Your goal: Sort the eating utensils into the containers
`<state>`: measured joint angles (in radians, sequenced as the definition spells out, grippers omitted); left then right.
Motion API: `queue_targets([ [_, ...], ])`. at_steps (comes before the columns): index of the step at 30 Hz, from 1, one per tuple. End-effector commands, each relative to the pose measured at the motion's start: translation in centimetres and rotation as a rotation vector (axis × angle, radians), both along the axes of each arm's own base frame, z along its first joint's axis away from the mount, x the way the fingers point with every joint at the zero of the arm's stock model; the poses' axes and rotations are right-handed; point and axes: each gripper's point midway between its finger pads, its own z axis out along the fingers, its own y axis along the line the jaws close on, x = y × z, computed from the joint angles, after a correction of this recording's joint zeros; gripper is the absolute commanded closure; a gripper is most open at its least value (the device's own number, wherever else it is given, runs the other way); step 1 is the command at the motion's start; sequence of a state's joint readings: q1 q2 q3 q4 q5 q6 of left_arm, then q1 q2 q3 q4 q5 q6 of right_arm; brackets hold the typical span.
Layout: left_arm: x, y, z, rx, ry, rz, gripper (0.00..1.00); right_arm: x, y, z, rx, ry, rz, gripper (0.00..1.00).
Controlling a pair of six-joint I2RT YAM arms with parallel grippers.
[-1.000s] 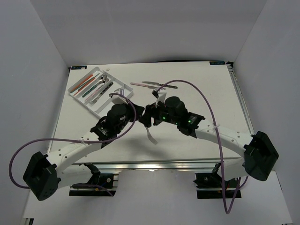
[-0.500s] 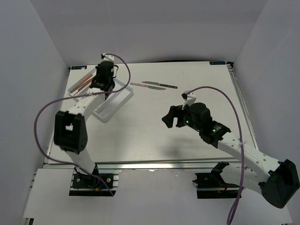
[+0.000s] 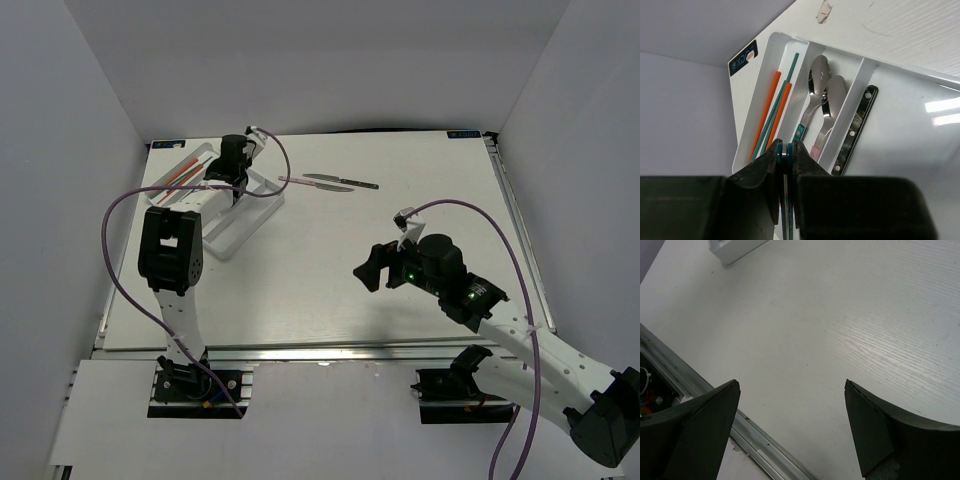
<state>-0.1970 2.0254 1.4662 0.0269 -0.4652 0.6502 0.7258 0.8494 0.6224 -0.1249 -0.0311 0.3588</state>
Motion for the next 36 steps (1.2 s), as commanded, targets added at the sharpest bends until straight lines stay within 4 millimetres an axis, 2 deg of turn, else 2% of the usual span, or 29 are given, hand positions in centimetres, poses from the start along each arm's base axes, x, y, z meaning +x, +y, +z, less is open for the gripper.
queue_targets([
  [1,1.0,-1.4,1.9,-0.024,-0.035,-0.077,0.88,-0.1,0.3,1.7,0.029,-0.048,0.032,0.11],
  [2,1.0,-1.4,1.5,-0.025,-0.026,-0.079,0.74,-0.1,0.4,1.6,0.030,-0.045,0.034,0.11],
  [5,0.7,-1.7,1.0,-0.046,-0.016,-0.083,0.57,-0.2,0.6,1.4,0.034,-0.034,0.040,0.11],
  [11,0.1,-2.3,1.0,-0.109,-0.020,-0.082,0.37,-0.1,0.6,1.4,0.030,-0.018,0.035,0.11],
  [12,0.0,-2.0,2.3,-0.117,-0.058,-0.054,0.30,-0.1,0.7,1.8,0.034,-0.022,0.035,0.11],
  [14,-0.5,-2.1,3.9,-0.137,-0.101,-0.039,0.23,0.1,0.6,1.7,0.024,-0.019,0.026,0.11],
  [15,-0.8,-2.3,6.0,-0.164,-0.143,-0.038,0.18,0.2,0.5,1.9,0.020,-0.017,0.020,0.11],
  [16,-1.2,-2.7,7.0,-0.177,-0.162,-0.043,0.14,0.4,0.5,1.9,0.014,-0.019,0.011,0.11],
  [17,-1.6,-2.9,8.1,-0.189,-0.183,-0.042,0.04,0.6,0.5,1.6,0.003,-0.009,0.003,0.11],
  [18,-2.4,-3.2,10.7,-0.235,-0.242,-0.027,0.02,1.1,0.4,1.7,-0.003,-0.010,-0.018,0.11],
  [19,-3.0,-2.8,12.1,-0.254,-0.279,0.019,0.02,1.3,0.4,1.6,-0.005,-0.005,-0.029,0.11],
  [20,-4.1,-2.4,12.3,-0.280,-0.261,0.064,0.02,1.8,0.6,0.8,-0.024,0.011,-0.042,0.11],
  [21,-4.6,-2.4,14.1,-0.406,-0.313,0.131,0.02,2.6,0.4,0.5,-0.041,0.009,-0.080,0.11],
  [22,-6.0,-1.8,15.8,-0.462,-0.340,0.190,0.02,3.3,0.6,0.9,-0.047,0.006,-0.094,0.11],
  [23,-7.7,-1.3,15.0,-0.490,-0.288,0.256,0.02,4.2,0.9,-0.4,-0.087,0.035,-0.111,0.11],
  [24,-8.7,-1.5,15.0,-0.601,-0.306,0.324,0.02,5.3,0.7,-0.7,-0.114,0.033,-0.155,0.11],
  [25,-10.7,-1.2,15.9,-0.644,-0.308,0.346,0.02,6.3,1.1,0.1,-0.136,0.024,-0.164,0.11],
  [26,-12.4,-1.5,14.9,-0.679,-0.256,0.353,0.02,7.4,1.4,-1.9,-0.214,0.056,-0.167,0.11],
  [27,-14.2,-2.0,11.8,-0.732,-0.194,0.380,0.02,8.5,1.3,-2.2,-0.260,0.048,-0.185,0.11],
  [28,-15.7,-2.4,10.6,-0.769,-0.158,0.371,0.02,9.4,1.4,-2.7,-0.316,0.034,-0.164,0.11],
  [29,-17.6,-3.4,11.7,-0.861,-0.177,0.301,0.02,11.1,2.3,-3.7,-0.352,0.043,-0.146,0.11],
  [30,-19.0,-4.0,10.2,-0.910,-0.160,0.284,0.02,12.1,2.6,-4.3,-0.351,0.061,-0.106,0.11],
  [31,-21.7,-3.9,4.9,-0.898,-0.066,0.303,0.02,13.2,3.0,-7.7,-0.412,0.112,-0.060,0.11],
  [32,-23.3,-3.6,5.6,-0.933,-0.119,0.278,0.02,15.3,3.8,-6.6,-0.411,0.123,-0.061,0.13],
  [34,-25.8,-2.1,4.3,-0.914,-0.141,0.332,0.02,17.8,4.3,-7.6,-0.428,0.171,-0.034,0.20],
  [35,-27.3,-1.3,3.0,-0.889,-0.130,0.364,0.02,20.2,5.6,-8.1,-0.452,0.171,-0.010,0.23],
  [36,-28.3,0.0,5.1,-0.895,-0.235,0.381,0.02,21.4,6.0,-8.2,-0.461,0.161,-0.003,0.24],
])
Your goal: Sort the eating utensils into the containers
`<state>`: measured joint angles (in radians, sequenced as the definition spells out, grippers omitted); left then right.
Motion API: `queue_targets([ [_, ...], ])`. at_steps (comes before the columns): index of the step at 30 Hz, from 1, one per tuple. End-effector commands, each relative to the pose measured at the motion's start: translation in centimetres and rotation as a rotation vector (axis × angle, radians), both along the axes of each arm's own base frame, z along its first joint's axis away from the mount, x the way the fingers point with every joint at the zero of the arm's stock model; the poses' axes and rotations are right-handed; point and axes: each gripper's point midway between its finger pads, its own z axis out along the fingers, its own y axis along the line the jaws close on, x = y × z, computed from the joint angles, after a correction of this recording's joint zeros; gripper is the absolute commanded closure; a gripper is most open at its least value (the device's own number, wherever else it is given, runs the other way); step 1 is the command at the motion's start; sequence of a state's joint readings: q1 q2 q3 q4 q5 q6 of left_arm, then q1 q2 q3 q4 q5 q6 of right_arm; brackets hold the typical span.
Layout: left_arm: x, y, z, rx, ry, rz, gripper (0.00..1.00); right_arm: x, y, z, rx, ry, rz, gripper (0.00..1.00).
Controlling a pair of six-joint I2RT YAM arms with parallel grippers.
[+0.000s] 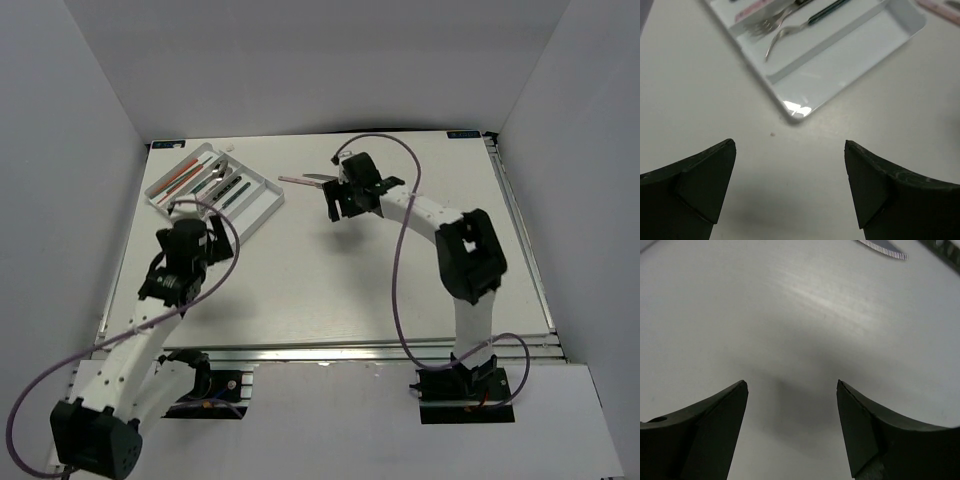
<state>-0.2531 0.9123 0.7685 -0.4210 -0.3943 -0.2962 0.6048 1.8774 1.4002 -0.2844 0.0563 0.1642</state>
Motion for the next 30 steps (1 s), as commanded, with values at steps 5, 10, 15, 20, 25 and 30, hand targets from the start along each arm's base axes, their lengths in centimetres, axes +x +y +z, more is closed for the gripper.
queue_targets([
  [5,-3.8,1.2,3.8,-0.118,-0.247,0.061,0.02,10.1,2.5,-0.5,-0.128,-0.126,0.121,0.25],
  [10,-2.8,-0.1,1.5,-0.091,-0.118,0.000,0.02,16.3,0.6,1.1,-0.157,-0.213,0.077,0.29],
  [15,-2.5,-1.5,0.7,-0.109,-0.088,-0.077,0.02,17.3,-1.5,-0.3,-0.104,-0.205,0.207,0.33],
  [20,-2.5,-2.1,0.6,-0.121,-0.082,-0.105,0.02,17.1,-3.8,-3.5,-0.120,-0.157,0.264,0.41],
  [25,-2.4,-2.8,0.3,-0.132,-0.073,-0.139,0.02,18.9,-5.9,-4.8,-0.109,-0.165,0.203,0.42],
  [30,-2.4,-3.1,0.2,-0.137,-0.072,-0.157,0.02,19.2,-5.9,-6.2,-0.125,-0.127,0.248,0.42],
])
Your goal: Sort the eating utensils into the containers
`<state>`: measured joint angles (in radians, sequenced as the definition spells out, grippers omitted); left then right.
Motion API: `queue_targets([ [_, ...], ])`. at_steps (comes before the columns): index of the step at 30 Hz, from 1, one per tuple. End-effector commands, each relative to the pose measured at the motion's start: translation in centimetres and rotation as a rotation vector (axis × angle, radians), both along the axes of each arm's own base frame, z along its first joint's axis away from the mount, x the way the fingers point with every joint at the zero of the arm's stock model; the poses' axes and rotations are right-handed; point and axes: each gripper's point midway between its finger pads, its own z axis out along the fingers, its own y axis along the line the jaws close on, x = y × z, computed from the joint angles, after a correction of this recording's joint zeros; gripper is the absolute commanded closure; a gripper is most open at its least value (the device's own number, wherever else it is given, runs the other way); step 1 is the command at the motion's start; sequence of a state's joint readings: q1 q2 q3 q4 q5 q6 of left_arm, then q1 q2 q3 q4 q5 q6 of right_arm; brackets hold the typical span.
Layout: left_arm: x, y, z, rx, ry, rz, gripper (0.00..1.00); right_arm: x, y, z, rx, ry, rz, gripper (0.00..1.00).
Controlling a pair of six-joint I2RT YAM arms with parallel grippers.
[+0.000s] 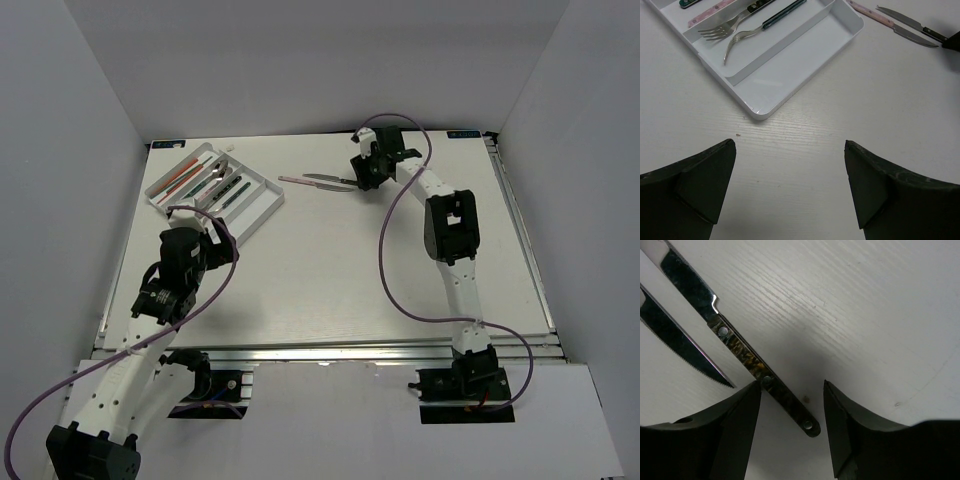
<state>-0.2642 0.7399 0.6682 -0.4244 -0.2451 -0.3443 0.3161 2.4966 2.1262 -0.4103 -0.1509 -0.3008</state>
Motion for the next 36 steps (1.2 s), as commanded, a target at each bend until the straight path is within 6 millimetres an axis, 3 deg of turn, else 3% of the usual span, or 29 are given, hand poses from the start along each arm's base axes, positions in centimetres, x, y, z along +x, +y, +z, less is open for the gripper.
queue_targets([
  [1,0.2,-0.7,0.4,-0.010,-0.021,-0.036,0.02,0.6,0.7,0.3,-0.006,-0.014,0.065,0.42],
  [6,0.1,-0.8,0.3,-0.010,-0.014,-0.045,0.02,-1.4,-0.7,-1.7,-0.094,0.072,0.105,0.40],
  [9,0.1,-1.0,0.3,-0.016,-0.015,-0.053,0.02,-2.8,-2.0,-3.1,-0.158,0.138,0.106,0.46],
  [12,-0.1,-1.4,0.5,-0.023,-0.024,-0.072,0.02,-4.4,-2.1,-3.9,-0.162,0.197,0.136,0.52],
  [15,-0.2,-1.6,0.7,-0.022,-0.033,-0.075,0.02,-6.1,-2.3,-5.1,-0.160,0.266,0.156,0.61],
  [16,-0.3,-1.7,0.7,-0.019,-0.032,-0.077,0.02,-6.5,-2.5,-5.6,-0.166,0.284,0.149,0.76],
  [17,-0.4,-1.8,0.8,-0.019,-0.037,-0.077,0.02,-6.5,-3.1,-6.0,-0.195,0.287,0.123,0.82],
  [22,-0.7,-2.4,0.8,-0.013,-0.038,-0.090,0.02,-7.3,-4.8,-6.5,-0.217,0.325,0.046,1.00],
  [25,-0.7,-2.3,1.0,-0.011,-0.044,-0.086,0.02,-8.2,-5.7,-5.6,-0.205,0.345,-0.031,1.00],
  [26,-0.8,-2.4,1.0,-0.012,-0.044,-0.085,0.02,-8.4,-5.3,-4.1,-0.167,0.340,-0.064,1.00],
  [28,-0.8,-2.5,1.1,-0.013,-0.047,-0.090,0.02,-10.0,-5.2,-3.9,-0.126,0.376,-0.106,1.00],
  [29,-0.8,-2.5,1.1,-0.014,-0.048,-0.091,0.02,-9.9,-4.9,-1.5,-0.083,0.341,-0.144,1.00],
  [30,-0.8,-2.7,1.2,-0.018,-0.052,-0.098,0.02,-11.4,-4.7,-2.2,-0.032,0.375,-0.219,1.00],
  [31,-0.8,-2.9,1.1,-0.023,-0.052,-0.106,0.02,-12.1,-4.4,-1.7,0.009,0.370,-0.249,1.00],
  [32,-0.7,-3.2,1.1,-0.032,-0.053,-0.117,0.02,-12.6,-3.6,1.8,0.089,0.314,-0.247,1.00],
  [33,-0.7,-4.1,1.1,-0.059,-0.048,-0.159,0.02,-13.8,-2.7,2.6,0.144,0.310,-0.277,1.00],
  [34,-0.7,-5.0,1.0,-0.102,-0.038,-0.184,0.02,-16.1,-2.7,0.9,0.154,0.318,-0.283,1.00],
  [35,-0.7,-6.0,0.9,-0.145,-0.030,-0.215,0.02,-16.6,-2.9,3.8,0.172,0.231,-0.313,1.00],
  [36,-0.5,-7.2,0.7,-0.208,-0.038,-0.244,0.02,-17.5,-2.8,4.4,0.181,0.206,-0.335,1.00],
])
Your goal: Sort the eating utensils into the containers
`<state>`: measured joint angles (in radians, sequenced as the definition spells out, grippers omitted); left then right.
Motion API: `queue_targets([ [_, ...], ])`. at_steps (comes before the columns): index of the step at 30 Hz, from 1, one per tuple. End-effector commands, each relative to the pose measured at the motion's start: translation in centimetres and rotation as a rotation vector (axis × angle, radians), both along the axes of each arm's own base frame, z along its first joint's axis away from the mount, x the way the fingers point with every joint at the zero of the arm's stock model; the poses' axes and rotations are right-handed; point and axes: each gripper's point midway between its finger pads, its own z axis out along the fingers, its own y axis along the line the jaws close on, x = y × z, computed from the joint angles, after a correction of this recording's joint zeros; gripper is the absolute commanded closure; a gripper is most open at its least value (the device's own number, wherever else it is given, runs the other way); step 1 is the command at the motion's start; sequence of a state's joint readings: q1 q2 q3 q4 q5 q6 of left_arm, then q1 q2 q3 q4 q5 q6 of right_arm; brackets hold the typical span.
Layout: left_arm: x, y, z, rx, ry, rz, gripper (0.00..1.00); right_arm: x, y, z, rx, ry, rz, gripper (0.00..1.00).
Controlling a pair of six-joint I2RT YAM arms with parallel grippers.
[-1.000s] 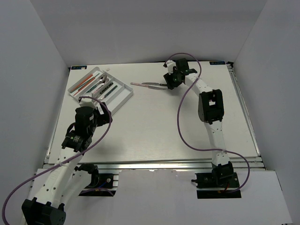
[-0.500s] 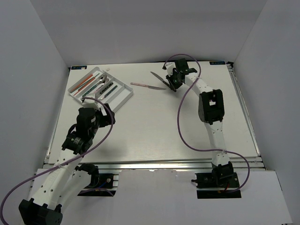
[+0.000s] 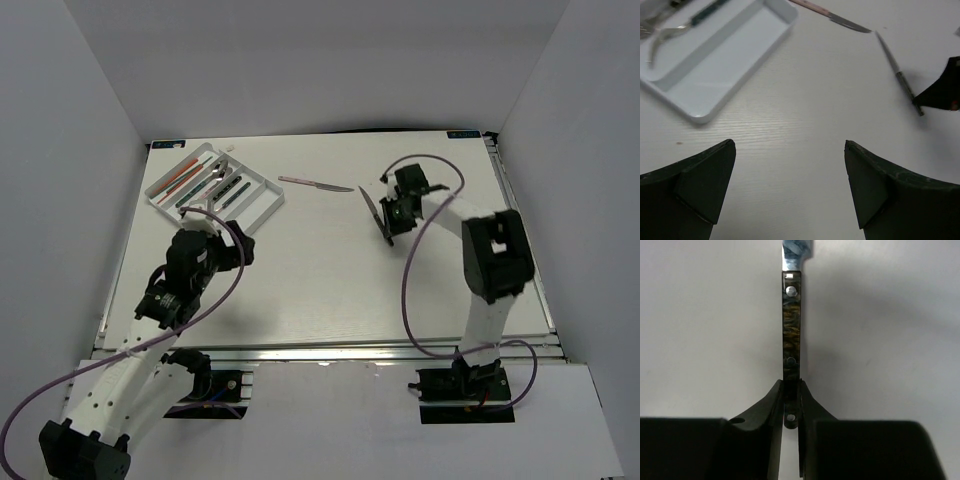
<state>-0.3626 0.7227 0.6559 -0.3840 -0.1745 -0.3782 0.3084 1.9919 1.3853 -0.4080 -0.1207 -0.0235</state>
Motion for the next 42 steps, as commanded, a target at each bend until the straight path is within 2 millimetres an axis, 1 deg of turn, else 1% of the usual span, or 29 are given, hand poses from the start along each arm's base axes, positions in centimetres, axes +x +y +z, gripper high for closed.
queue_targets([
  [1,-0.7,-5.5,-0.2,-0.223,0.018,-0.207,0.02,-3.3,2.9,3.3,0.124,-0.105,-0.133,1.00],
  [2,-0.9,-6.8,-0.3,-0.324,0.034,-0.228,0.02,-3.5,2.6,5.5,0.130,-0.173,-0.178,1.00],
  [3,-0.8,-7.8,-0.5,-0.382,0.007,-0.256,0.02,-4.4,3.1,5.8,0.130,-0.191,-0.191,1.00],
  [4,-1.2,-8.8,-0.4,-0.434,0.015,-0.277,0.02,-5.2,2.7,5.3,0.126,-0.196,-0.248,1.00],
  [5,-1.2,-9.2,-0.4,-0.450,0.012,-0.283,0.02,-5.6,2.7,7.0,0.150,-0.236,-0.279,1.00],
  [7,-1.4,-10.7,0.9,-0.508,-0.014,-0.320,0.02,-6.8,3.3,7.8,0.192,-0.252,-0.313,1.00],
  [8,-1.3,-11.4,0.9,-0.528,0.000,-0.330,0.02,-7.5,3.4,8.7,0.232,-0.274,-0.322,1.00],
  [9,-1.3,-12.2,1.9,-0.566,-0.025,-0.351,0.02,-8.3,4.2,9.1,0.260,-0.277,-0.315,1.00],
  [11,-1.7,-14.0,2.3,-0.646,-0.007,-0.373,0.02,-9.3,4.8,10.2,0.317,-0.301,-0.335,1.00],
  [12,-1.3,-14.8,2.4,-0.671,-0.013,-0.374,0.02,-9.9,5.6,10.6,0.333,-0.302,-0.321,1.00],
  [13,-1.8,-15.9,2.5,-0.692,-0.004,-0.394,0.02,-10.3,6.1,10.8,0.345,-0.299,-0.305,1.00],
  [14,-1.4,-16.3,3.2,-0.706,-0.037,-0.384,0.02,-10.8,6.8,11.5,0.372,-0.303,-0.291,1.00],
  [15,-1.6,-17.4,2.6,-0.703,-0.018,-0.397,0.02,-11.8,8.1,12.2,0.404,-0.306,-0.246,1.00],
  [17,-1.3,-18.5,3.1,-0.709,-0.029,-0.409,0.02,-13.2,9.7,14.1,0.486,-0.316,-0.203,1.00],
  [18,-1.1,-19.6,2.2,-0.698,-0.003,-0.417,0.02,-14.2,11.0,14.9,0.531,-0.326,-0.167,1.00],
  [20,-0.6,-20.6,2.4,-0.692,0.008,-0.420,0.03,-16.0,12.5,16.3,0.593,-0.318,-0.125,1.00],
  [22,0.3,-20.8,1.3,-0.653,0.025,-0.370,0.05,-17.2,13.5,17.5,0.625,-0.328,-0.106,1.00],
  [27,1.5,-20.1,0.5,-0.621,0.015,-0.288,0.12,-19.1,15.8,18.4,0.666,-0.318,-0.052,1.00],
  [29,1.6,-20.2,0.5,-0.616,0.013,-0.288,0.24,-19.6,17.1,18.5,0.656,-0.306,-0.028,1.00],
  [30,1.7,-20.4,0.8,-0.612,0.008,-0.293,0.32,-19.6,17.4,18.5,0.648,-0.307,-0.026,1.00],
  [31,1.8,-20.4,0.9,-0.604,0.006,-0.295,0.61,-19.5,17.8,18.7,0.647,-0.306,-0.023,1.00],
  [34,2.1,-19.9,0.8,-0.533,0.005,-0.286,1.00,-19.4,17.8,18.6,0.654,-0.308,-0.050,1.00],
  [36,2.2,-18.6,0.3,-0.393,0.010,-0.283,1.00,-19.1,16.7,18.4,0.651,-0.325,-0.105,0.54],
  [37,3.4,-17.7,2.4,-0.247,-0.072,-0.300,1.00,-18.7,15.3,19.5,0.663,-0.371,-0.158,0.34],
  [38,3.8,-15.4,0.8,-0.081,-0.017,-0.256,1.00,-18.9,13.9,18.1,0.618,-0.375,-0.185,0.12],
  [39,5.3,-13.1,0.0,0.146,-0.024,-0.276,1.00,-18.9,12.7,18.2,0.605,-0.399,-0.213,0.11],
  [40,6.9,-12.0,2.0,0.252,-0.052,-0.267,1.00,-18.7,10.5,19.2,0.600,-0.454,-0.271,0.11],
  [41,7.7,-8.7,0.3,0.420,0.028,-0.215,1.00,-18.9,8.9,17.6,0.548,-0.453,-0.297,0.11],
  [42,8.8,-7.1,-1.9,0.636,0.091,-0.272,1.00,-19.0,7.8,17.6,0.545,-0.472,-0.318,0.11],
])
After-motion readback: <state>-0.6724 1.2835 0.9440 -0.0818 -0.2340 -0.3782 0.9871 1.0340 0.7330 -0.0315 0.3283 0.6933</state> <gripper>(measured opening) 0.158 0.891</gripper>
